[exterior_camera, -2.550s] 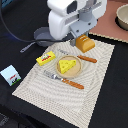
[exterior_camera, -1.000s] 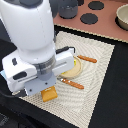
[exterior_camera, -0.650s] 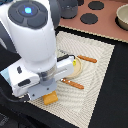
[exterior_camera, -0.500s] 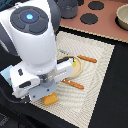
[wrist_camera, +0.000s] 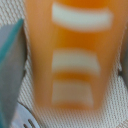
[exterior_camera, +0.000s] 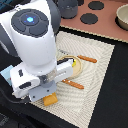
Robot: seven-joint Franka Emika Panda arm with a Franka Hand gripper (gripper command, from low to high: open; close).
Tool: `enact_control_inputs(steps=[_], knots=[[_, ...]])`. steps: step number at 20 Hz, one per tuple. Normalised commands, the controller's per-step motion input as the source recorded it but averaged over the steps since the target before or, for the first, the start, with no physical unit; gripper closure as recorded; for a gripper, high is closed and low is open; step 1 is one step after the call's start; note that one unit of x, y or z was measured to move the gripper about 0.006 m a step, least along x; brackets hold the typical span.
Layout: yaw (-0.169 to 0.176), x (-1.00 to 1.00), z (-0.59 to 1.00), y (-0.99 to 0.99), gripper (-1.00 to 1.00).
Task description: Interact with the objects in diverse but meaningful ways.
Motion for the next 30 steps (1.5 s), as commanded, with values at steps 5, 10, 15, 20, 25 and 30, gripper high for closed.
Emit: enact_control_inputs(steps=[5, 10, 15, 20, 25, 30], knots=[[0.0, 0.12, 0.19, -0.05, -1.0], [0.002, 0.13, 0.74, 0.02, -1.0], [0.051, 0.13, 0.65, 0.18, -1.0], [0.126, 0.05, 0.29, 0.31, -1.0], [0.161, -0.01, 0.11, 0.36, -1.0], [0.168, -0.07, 0.09, 0.41, -1.0]])
